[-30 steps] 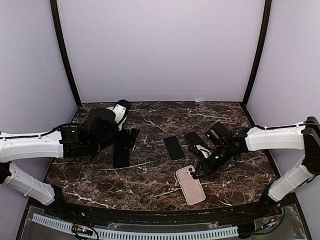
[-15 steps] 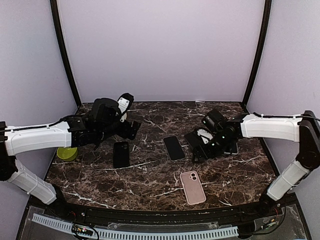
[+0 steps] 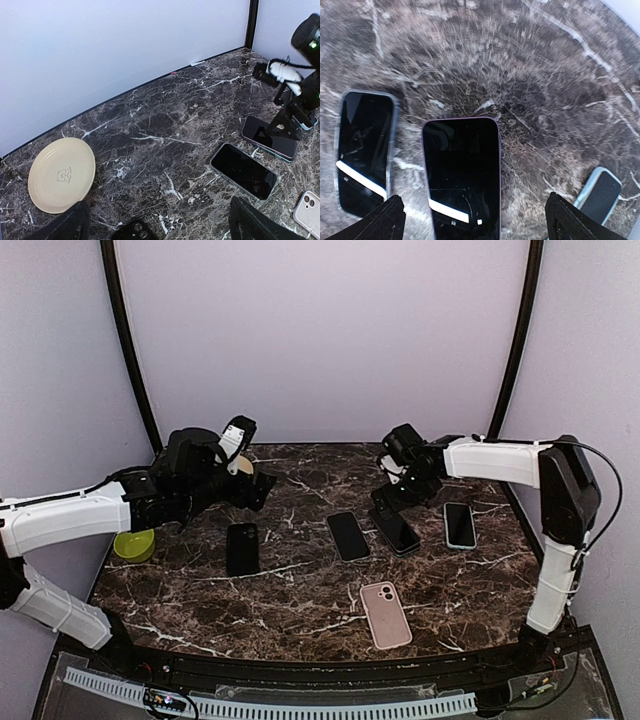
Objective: Put the phone into the phone case
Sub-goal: Place the phone case at the corner of the board, then pick up the phone.
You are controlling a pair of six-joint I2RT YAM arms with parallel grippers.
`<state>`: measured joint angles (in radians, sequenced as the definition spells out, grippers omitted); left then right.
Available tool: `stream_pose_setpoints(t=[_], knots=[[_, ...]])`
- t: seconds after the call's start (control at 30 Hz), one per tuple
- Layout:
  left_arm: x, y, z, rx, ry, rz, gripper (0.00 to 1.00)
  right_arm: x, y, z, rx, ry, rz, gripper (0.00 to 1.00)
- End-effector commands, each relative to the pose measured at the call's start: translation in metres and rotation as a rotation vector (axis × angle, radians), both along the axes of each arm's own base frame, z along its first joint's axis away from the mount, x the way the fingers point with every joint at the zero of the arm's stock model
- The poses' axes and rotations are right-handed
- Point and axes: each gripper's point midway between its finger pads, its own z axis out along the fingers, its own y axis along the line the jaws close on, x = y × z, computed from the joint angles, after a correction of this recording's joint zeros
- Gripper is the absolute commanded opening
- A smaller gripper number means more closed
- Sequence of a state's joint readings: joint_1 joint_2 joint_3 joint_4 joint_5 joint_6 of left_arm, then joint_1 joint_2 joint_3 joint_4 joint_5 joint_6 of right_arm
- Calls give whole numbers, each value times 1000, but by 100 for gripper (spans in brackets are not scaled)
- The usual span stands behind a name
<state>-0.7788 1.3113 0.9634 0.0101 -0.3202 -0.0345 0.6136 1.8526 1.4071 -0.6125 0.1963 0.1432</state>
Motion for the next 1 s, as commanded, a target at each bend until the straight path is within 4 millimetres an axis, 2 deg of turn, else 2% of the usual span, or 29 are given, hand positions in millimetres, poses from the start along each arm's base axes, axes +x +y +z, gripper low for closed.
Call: stream_pose_setpoints(t=[0.0, 0.17, 0.43, 0.53, 0.7, 0.87, 0.97], knots=[[-4, 1, 14, -25, -40, -25, 99, 18, 8, -20, 25, 39, 44, 99], [-4, 0, 10, -18, -36, -32, 99, 18, 14, -44, 17, 101, 70, 98], [-3, -2, 3, -6, -19, -37, 99, 13, 13, -65, 6, 146, 64, 86], [-3, -3, 2, -4, -16, -38, 99, 12, 13, -67, 7, 153, 61, 83], [-3, -3, 1, -5, -13, -42, 99, 12, 13, -66, 6, 152, 59, 85], [-3, -4, 1, -7, -11, -49, 99, 13, 12, -61, 6, 139, 49, 74], [-4, -5, 0, -8, -10, -53, 99, 13, 12, -55, 7, 128, 48, 74]])
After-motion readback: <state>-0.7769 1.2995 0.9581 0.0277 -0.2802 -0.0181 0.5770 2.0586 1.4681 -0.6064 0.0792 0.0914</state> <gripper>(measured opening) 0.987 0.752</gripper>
